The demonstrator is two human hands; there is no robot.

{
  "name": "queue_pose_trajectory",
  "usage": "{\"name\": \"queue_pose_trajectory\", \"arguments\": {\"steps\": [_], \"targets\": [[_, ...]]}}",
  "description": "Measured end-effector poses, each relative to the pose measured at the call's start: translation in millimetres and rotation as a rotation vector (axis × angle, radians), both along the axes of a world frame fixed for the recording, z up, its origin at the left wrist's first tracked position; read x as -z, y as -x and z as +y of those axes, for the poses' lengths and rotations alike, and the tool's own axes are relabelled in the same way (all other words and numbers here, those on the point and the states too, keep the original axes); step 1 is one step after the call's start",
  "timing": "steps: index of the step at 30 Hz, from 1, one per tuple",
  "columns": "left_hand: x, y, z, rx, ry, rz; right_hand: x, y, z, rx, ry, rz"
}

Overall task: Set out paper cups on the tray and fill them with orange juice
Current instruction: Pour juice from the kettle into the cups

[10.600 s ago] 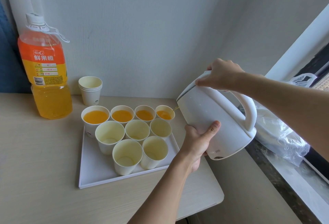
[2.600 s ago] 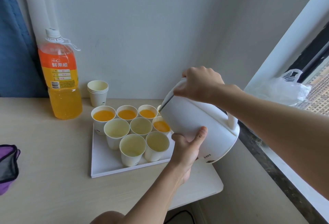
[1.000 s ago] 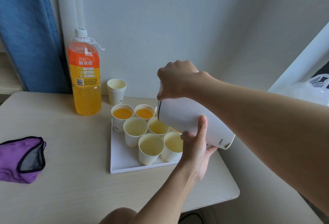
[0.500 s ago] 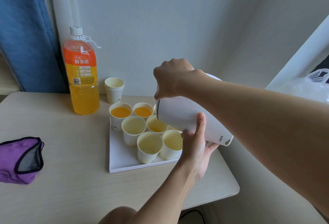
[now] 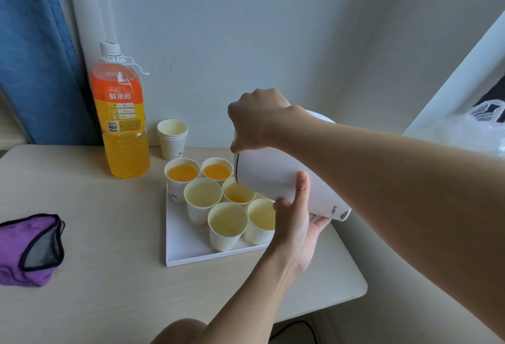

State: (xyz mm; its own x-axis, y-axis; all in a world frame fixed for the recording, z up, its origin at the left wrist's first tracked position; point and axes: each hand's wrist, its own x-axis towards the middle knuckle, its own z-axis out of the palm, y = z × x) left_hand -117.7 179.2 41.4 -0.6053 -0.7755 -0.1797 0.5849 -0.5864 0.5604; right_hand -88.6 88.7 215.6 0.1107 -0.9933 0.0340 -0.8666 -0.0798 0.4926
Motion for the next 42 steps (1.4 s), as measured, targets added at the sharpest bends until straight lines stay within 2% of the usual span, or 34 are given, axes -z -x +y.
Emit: {"name": "queue_pose_trajectory", "arguments": {"steps": [17,24,28,33,35,39,42], "targets": [[3,-4,-1,0.036,0.015,0.022,2,0,3,-0.015,0.033,-0.02],[-3,-11,2,0.005,-0.019,-0.054,-2,9,12,0.018,0.078,-0.105],[-10,-29,0,0.025,0.166,-0.227,-24,21,34,0.178,0.146,-0.323],[-31,-81,-7,0.059,0.464,-0.304,-67,34,77,0.367,0.04,-0.96],[-41,-109,-11,0.04,0.497,-0.337,-73,26,91,0.365,0.074,-1.145],[-60,-176,-18,-0.069,0.442,-0.39,-67,-12,99,0.258,0.187,-1.418],[-71,-236,-23,-0.206,0.457,-0.565,-51,-52,88,0.221,0.228,-1.591]]}}
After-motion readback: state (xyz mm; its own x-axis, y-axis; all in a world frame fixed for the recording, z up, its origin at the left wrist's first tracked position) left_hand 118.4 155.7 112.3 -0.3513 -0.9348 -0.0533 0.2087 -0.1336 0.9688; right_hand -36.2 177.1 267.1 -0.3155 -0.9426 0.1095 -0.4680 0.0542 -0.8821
